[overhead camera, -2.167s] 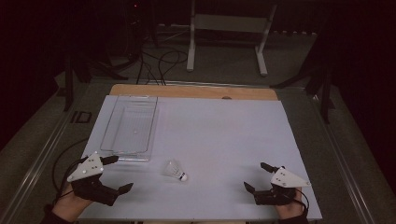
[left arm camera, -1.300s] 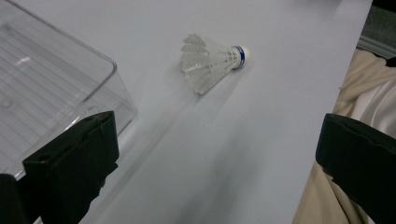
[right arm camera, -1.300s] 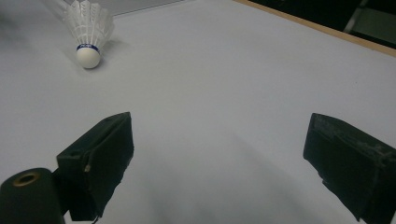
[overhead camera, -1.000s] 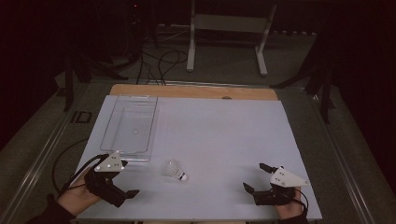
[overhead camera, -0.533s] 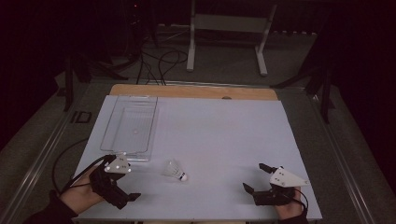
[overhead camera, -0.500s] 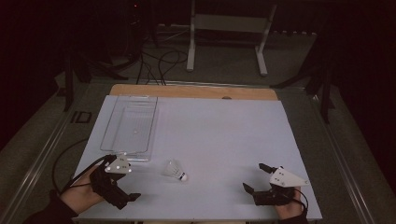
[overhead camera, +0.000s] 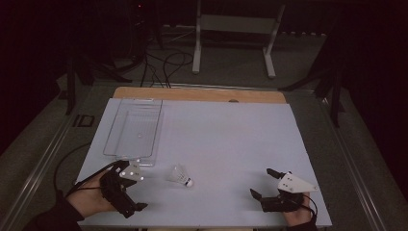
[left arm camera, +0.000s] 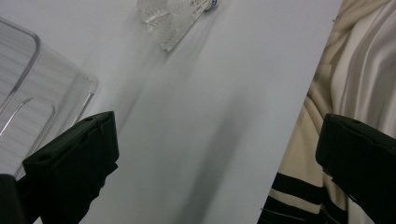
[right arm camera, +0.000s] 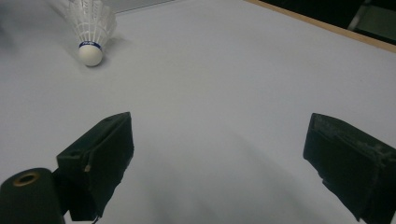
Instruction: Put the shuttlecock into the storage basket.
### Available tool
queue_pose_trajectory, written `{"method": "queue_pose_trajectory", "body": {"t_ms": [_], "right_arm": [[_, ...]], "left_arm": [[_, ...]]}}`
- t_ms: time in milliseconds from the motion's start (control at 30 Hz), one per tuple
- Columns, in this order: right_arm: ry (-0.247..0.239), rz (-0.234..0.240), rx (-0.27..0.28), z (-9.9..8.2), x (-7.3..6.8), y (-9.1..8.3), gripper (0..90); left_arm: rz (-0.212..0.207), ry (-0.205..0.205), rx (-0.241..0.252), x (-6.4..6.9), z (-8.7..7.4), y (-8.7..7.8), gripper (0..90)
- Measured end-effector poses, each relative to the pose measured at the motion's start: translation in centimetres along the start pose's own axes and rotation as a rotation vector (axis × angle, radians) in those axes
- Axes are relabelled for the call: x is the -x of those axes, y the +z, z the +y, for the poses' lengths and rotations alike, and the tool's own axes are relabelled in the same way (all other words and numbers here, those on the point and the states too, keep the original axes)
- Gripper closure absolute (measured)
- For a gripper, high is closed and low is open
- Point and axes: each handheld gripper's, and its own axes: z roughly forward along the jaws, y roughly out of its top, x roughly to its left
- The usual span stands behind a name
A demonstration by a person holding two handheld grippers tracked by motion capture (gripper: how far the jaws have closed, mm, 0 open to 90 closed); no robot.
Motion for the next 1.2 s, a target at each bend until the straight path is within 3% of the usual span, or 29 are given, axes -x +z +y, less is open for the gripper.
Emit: {"method": "queue_pose_trajectory", "body": {"t_ms": [133, 467, 833, 1200], "right_arm": [[-0.004, 0.0, -0.002, 0.0, 0.0, 0.0, 8.5], [-0.004, 0.004, -0.004, 0.0, 0.0, 0.0, 8.5], [-0.004, 0.007, -0.008, 0.0, 0.0, 0.0, 8.4], [0.0, 0.013, -0.007, 0.0, 0.0, 0.0, 8.5]], "left_arm": [[-0.056, 0.01, -0.049, -0.2, 0.9, 0.3, 0.2], [-0.119, 0.01, -0.101, -0.7, 2.5, 1.4, 0.2], [-0.127, 0.056, -0.152, -0.7, 4.1, 2.4, 0.2], [-0.163, 0.06, -0.139, -1.5, 5.3, 3.6, 0.3]]}}
